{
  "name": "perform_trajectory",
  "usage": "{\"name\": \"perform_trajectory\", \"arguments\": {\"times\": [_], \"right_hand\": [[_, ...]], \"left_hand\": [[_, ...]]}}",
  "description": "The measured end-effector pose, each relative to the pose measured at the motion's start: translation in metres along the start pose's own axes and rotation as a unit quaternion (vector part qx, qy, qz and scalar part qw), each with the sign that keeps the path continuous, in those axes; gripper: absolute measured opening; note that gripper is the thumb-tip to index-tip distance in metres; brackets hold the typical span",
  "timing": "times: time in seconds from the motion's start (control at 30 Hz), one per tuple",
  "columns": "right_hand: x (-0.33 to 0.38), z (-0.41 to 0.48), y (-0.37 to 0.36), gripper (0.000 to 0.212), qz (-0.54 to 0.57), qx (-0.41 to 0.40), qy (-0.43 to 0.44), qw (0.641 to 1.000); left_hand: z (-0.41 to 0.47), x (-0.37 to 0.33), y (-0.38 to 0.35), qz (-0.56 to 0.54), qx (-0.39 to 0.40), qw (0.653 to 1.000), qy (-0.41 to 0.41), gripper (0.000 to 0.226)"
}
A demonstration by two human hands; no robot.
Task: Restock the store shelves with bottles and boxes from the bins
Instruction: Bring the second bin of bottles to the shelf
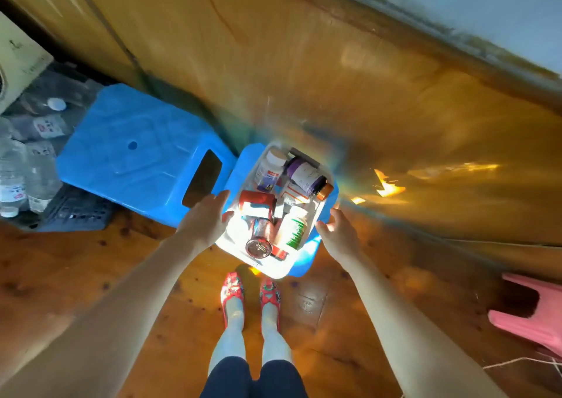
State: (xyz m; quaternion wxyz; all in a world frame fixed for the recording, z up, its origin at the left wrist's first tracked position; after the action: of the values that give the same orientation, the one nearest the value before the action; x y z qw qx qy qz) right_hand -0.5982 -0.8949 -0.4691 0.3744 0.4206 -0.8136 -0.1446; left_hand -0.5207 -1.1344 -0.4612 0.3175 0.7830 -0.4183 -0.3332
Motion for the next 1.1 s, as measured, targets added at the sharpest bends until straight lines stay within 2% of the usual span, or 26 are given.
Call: {"name": "perform_trajectory", "arguments": {"times": [0.17,0.37,0.7,0.9,1.1], "right_hand": [[-0.004,0.014,-0.014,0.048,0.021,-0.011,-0.017,1.000],[-0.001,0.020,-0.022,0.038,0.109,-0.050,-0.030,0.992],[0.019,-0.001,-0.012,0.036,0.171,-0.051,-0.039,0.983],[0.053,-0.035,0.008,0.037,0.158,-0.029,0.019,0.987],[0.113,-0.075,0.046,0.037,0.109,-0.029,0.135,0.984]], "left_hand": [[0.022,0.008,-0.017,-0.023,0.036,0.999,-0.030,0.051],[0.024,0.008,-0.016,-0.087,0.001,0.994,-0.072,0.047],[0.000,0.009,0.001,-0.148,-0.005,0.988,-0.048,0.048],[-0.049,0.017,0.031,-0.194,-0.023,0.981,0.020,0.044],[-0.118,0.000,0.085,-0.256,-0.127,0.958,0.011,0.045]]}}
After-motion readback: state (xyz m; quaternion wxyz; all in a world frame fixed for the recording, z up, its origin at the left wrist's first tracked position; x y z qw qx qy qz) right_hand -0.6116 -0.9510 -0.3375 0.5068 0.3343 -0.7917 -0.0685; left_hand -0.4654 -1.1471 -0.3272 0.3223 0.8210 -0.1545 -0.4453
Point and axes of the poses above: each hand's wrist, its own z-axis towards the middle knuckle, its own y-axis out of the back of the hand, x = y × z, the point moved 3 cm from there along z, towards the middle knuckle, and after that the axes turned 9 degrees about z, right-handed, at the moved point
